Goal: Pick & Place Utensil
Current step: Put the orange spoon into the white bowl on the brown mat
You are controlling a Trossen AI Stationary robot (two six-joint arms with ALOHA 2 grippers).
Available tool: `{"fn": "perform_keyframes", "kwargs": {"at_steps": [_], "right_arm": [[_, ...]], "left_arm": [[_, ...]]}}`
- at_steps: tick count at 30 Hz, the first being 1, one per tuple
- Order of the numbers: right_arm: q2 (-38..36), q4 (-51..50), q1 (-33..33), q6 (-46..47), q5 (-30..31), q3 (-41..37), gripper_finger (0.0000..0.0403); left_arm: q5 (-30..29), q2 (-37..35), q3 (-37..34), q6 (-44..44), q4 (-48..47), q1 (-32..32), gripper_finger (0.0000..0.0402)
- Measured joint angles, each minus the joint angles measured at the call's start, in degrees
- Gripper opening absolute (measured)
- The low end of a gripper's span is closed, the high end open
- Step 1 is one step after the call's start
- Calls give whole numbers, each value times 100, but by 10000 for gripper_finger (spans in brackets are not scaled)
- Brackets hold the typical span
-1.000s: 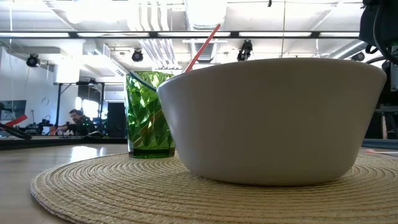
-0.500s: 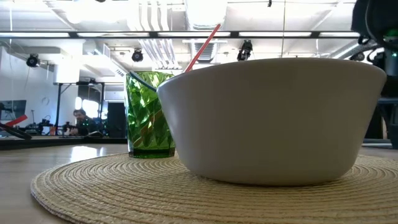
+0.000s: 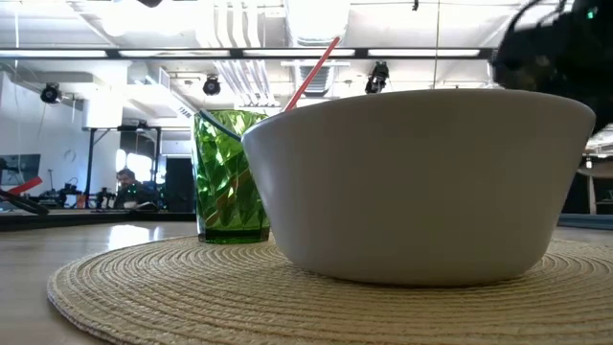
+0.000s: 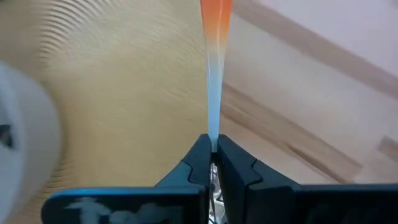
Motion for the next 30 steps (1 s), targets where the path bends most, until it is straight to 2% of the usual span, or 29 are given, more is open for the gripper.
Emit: {"fn": "perform_keyframes", "kwargs": {"at_steps": [9, 16, 19, 25, 30], "right_arm": [[0, -1, 284, -916, 461, 691, 12], [-1, 1, 786, -1366, 768, 1246, 12], [-2, 6, 1110, -1460, 1138, 1468, 12], [59, 38, 1846, -1567, 2313, 1817, 12], [322, 106, 2210, -1757, 3099, 2032, 12]], "left_arm": [[-156, 0, 0, -489, 182, -2, 152], [-156, 158, 0, -489, 827, -7, 151], [-158, 291, 0, -441, 1100, -5, 151], [-156, 642, 0, -437, 1620, -4, 151], [-156, 953, 0, -437, 2107, -4, 151]]}}
